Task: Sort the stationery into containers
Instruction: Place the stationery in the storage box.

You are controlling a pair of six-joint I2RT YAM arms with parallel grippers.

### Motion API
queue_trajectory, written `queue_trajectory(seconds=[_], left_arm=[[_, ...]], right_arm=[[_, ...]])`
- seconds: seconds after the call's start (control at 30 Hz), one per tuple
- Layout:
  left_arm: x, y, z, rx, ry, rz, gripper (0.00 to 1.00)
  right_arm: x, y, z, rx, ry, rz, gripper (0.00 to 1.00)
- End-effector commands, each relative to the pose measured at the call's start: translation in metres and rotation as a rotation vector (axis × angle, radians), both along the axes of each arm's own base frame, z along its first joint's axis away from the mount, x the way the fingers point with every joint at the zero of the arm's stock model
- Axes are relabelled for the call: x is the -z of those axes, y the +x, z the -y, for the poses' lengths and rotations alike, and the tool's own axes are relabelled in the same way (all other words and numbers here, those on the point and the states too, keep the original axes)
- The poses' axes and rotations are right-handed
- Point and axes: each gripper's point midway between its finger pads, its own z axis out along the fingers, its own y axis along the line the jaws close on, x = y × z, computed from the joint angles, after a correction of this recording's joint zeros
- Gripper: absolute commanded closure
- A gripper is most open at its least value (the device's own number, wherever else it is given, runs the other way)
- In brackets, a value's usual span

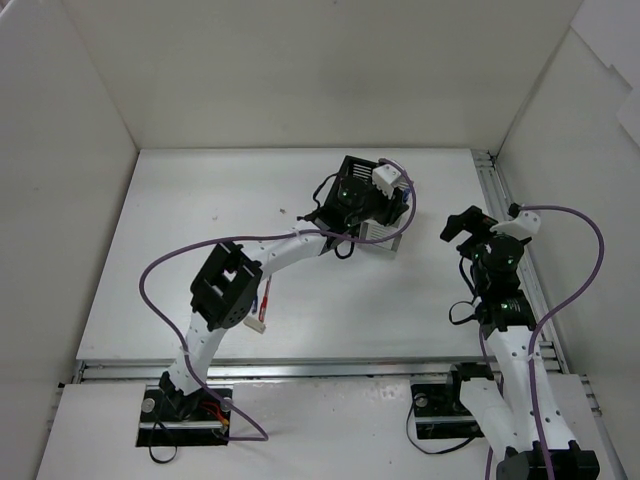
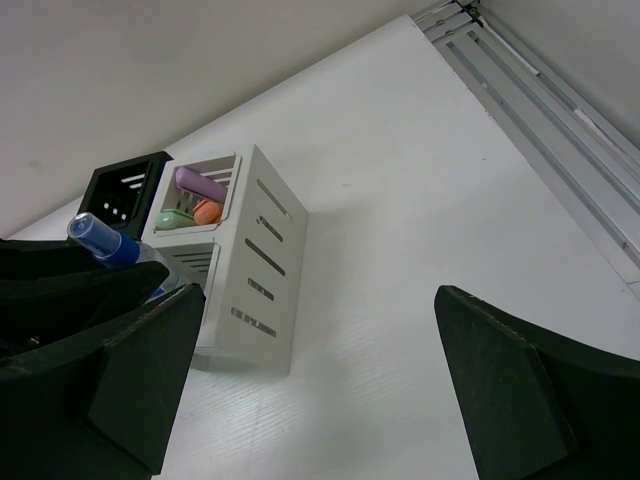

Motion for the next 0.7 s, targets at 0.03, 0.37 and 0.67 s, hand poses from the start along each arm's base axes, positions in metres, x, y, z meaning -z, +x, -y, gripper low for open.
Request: queue_trajectory(seconds=[0.03,0.37,0.67], left_arm=[[-0.084,-0.009,-0.004,0.015,-0.152,0.112,0.71],[-0.083,-0.019,-0.009,0.035,-0.153,0.094,0.53],[-0.114,-0.043,-0.035,0.034,-0.155,0.12,0.13]], right_arm=[[-0.036,0.006,-0.002,-0.012,-0.015,0.11,0.02],[-0.042,-0.001,-0.004,-0.026,-0.016,0.117,0.02],[-0.052,-0.001,-0.022,-0.155,-0.08,0.11,0.02]])
